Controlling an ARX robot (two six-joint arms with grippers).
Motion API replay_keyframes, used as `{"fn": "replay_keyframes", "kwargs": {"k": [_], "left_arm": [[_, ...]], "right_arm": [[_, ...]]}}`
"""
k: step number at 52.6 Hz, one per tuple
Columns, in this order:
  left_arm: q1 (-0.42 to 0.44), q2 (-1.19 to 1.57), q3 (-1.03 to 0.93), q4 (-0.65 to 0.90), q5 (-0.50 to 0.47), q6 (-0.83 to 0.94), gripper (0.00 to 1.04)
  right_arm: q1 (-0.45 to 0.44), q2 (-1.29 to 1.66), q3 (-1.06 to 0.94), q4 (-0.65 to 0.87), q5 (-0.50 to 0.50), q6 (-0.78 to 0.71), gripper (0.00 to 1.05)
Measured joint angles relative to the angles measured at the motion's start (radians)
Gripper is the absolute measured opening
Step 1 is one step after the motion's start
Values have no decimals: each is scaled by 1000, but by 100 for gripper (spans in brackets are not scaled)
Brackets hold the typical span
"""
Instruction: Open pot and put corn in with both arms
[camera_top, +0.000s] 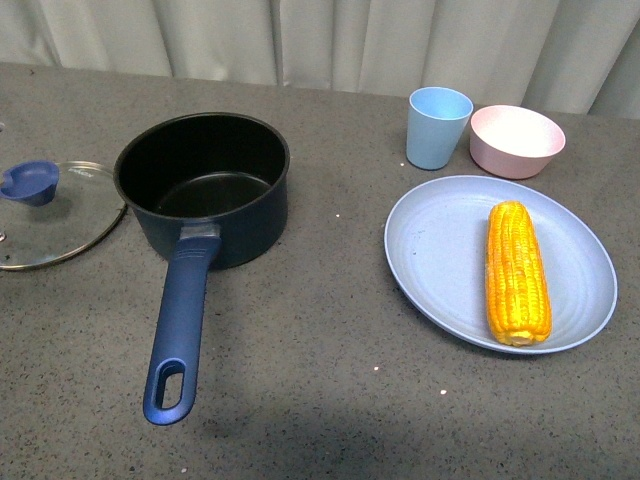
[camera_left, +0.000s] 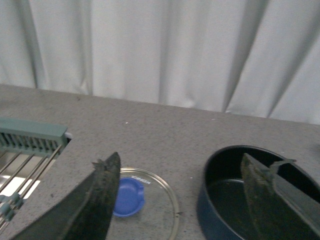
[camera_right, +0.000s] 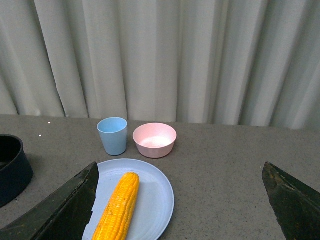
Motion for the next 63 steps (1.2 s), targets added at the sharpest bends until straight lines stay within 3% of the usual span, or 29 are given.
{"fn": "replay_keyframes", "kwargs": {"k": [7, 17, 37, 63], "left_arm": [[-19, -158, -93, -76, -14, 0, 35], [-81, -314, -153, -173, -75, 0, 4], [-86, -743, -211, -540, -79, 0, 4], [-86, -1079, -220, -837, -79, 0, 4]], "right_arm": [[0, 0, 0, 0, 0, 0, 96], [0, 0, 0, 0, 0, 0, 96], [0, 0, 0, 0, 0, 0, 96], [0, 0, 0, 0, 0, 0, 96]]}}
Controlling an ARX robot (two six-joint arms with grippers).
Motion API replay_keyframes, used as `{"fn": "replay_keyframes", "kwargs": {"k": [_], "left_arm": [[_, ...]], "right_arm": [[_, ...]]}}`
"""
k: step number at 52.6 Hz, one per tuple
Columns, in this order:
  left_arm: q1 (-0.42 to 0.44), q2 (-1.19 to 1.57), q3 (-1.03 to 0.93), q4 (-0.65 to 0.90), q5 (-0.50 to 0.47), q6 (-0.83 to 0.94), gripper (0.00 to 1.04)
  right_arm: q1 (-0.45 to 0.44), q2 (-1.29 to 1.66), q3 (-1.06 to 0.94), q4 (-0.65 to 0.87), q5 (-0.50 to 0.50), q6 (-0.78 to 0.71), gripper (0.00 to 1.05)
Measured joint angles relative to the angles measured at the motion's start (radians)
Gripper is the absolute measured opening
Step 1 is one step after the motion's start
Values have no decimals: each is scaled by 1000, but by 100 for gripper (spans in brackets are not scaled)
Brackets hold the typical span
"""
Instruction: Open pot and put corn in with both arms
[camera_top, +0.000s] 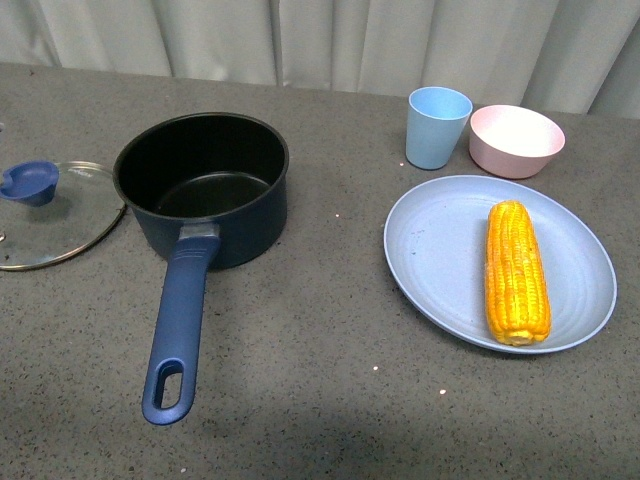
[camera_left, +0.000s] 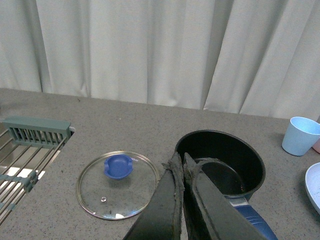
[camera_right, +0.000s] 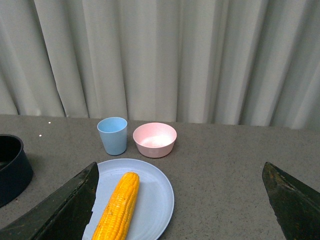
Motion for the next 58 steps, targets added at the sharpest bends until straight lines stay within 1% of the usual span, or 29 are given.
{"fn": "replay_keyframes", "kwargs": {"k": [20, 50, 53, 55, 58], "left_arm": [[0, -175, 0, -166, 0, 0, 4], [0, -335, 0, -326, 0, 0, 4], [0, -385, 0, -390, -1, 0, 4], [0, -443, 0, -468, 1, 0, 4], [0, -489, 0, -497, 0, 0, 4]], "right_arm": [[0, 0, 0, 0, 0, 0, 96], [0, 0, 0, 0, 0, 0, 96], [0, 0, 0, 0, 0, 0, 96], [0, 0, 0, 0, 0, 0, 96], [0, 0, 0, 0, 0, 0, 96]]}}
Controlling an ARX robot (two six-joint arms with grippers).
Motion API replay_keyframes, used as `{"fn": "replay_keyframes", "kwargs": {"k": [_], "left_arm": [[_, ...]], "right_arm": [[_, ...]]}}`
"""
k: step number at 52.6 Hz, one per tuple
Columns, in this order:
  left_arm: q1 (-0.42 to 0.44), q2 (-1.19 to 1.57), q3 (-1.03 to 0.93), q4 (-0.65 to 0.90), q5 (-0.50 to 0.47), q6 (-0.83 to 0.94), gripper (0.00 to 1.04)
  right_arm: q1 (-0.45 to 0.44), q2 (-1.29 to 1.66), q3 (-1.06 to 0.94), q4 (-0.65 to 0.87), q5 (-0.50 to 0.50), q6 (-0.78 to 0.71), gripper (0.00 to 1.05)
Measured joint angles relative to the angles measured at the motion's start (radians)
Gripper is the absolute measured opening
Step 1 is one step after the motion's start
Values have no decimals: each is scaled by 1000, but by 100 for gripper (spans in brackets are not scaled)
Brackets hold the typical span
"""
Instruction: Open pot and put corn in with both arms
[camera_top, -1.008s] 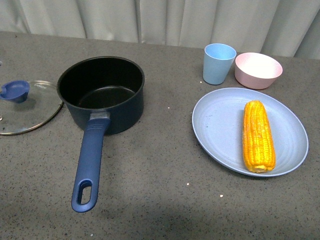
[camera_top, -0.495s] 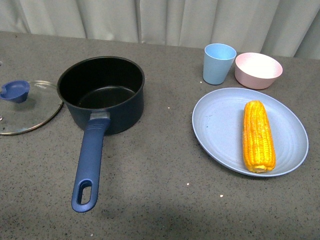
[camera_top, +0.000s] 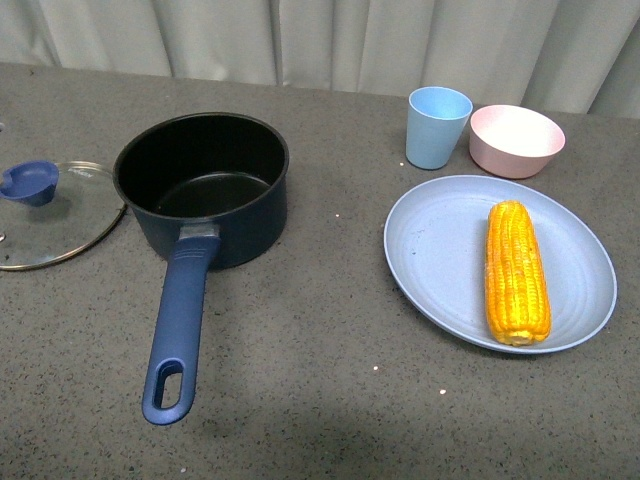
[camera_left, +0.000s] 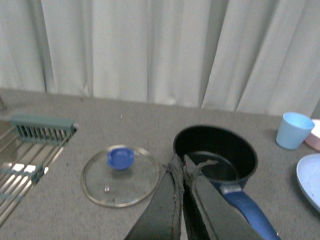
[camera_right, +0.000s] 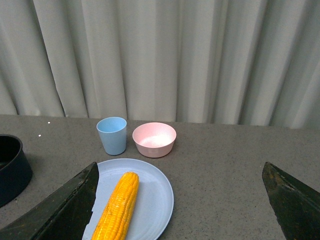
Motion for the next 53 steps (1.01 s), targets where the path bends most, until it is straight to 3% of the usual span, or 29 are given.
{"fn": "replay_keyframes", "kwargs": {"k": [10, 18, 25, 33, 40, 53], "left_arm": [[0, -16, 0, -7, 0, 0, 7], [0, -17, 0, -7, 0, 0, 43], [0, -17, 0, -7, 0, 0, 66], [0, -17, 0, -7, 0, 0, 97], [0, -17, 0, -7, 0, 0, 98], [0, -17, 0, -7, 0, 0, 98]], "right_arm": [[0, 0, 0, 0, 0, 0, 96], [-16, 121, 37, -87, -30, -59, 96], [-11, 373, 60, 101, -25, -68, 96], [21, 874, 201, 374, 10, -10, 96], [63, 1168, 309, 408, 48, 55, 96], [131, 1597, 556, 298, 100, 202, 96]]}}
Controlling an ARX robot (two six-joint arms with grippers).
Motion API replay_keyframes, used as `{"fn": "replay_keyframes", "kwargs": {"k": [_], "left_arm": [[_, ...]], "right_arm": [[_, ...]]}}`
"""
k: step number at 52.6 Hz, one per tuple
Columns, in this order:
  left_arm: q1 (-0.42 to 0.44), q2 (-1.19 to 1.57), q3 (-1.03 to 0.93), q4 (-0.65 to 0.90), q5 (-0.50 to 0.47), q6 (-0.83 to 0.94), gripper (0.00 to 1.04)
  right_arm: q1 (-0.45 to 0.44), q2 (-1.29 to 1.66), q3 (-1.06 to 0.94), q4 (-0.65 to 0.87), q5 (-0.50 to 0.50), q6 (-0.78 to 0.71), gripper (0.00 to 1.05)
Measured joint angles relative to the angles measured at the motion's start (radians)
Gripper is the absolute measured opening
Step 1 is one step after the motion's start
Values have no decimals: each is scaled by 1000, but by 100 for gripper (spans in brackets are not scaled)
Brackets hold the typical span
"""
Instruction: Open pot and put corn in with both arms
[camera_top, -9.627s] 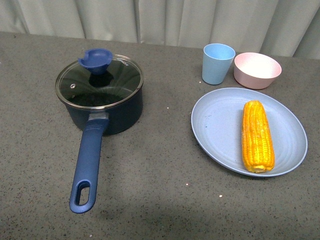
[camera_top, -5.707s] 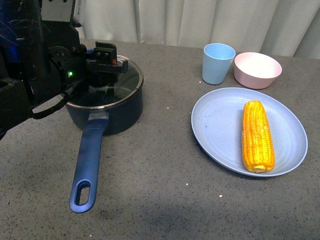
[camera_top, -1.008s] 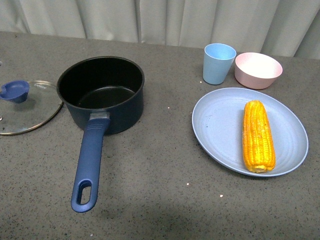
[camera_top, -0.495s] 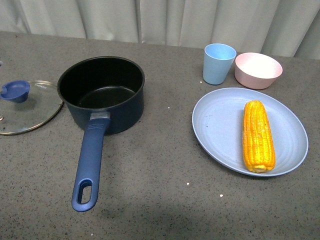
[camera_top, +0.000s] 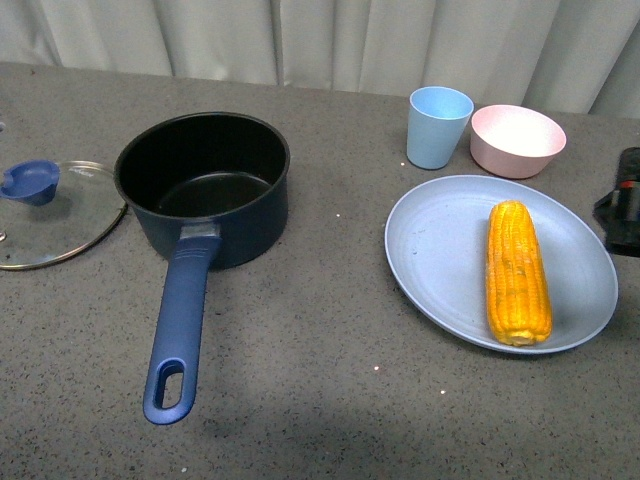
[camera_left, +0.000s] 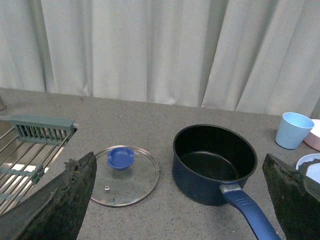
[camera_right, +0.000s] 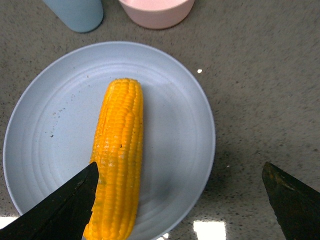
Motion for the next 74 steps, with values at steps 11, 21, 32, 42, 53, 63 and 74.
{"fn": "replay_keyframes", "kwargs": {"k": [11, 21, 32, 42, 53, 63, 74], "left_arm": [[0, 0, 0, 0, 0, 0, 98], [0, 0, 0, 0, 0, 0, 98], [0, 0, 0, 0, 0, 0, 98], [0, 0, 0, 0, 0, 0, 98], [0, 0, 0, 0, 0, 0, 98], [0, 0, 0, 0, 0, 0, 98], [0, 0, 0, 0, 0, 0, 98]], "right_arm": [[55, 198, 166, -95, -27, 86, 96], [86, 305, 266, -182, -2, 123, 96], [93, 382, 329, -220, 5, 153, 96], [102, 431, 369, -241, 5, 166, 93], [105, 444, 381, -249, -3, 171, 63], [104, 443, 384, -247, -20, 170, 36], [86, 361, 363, -237, -134, 179, 19]]}}
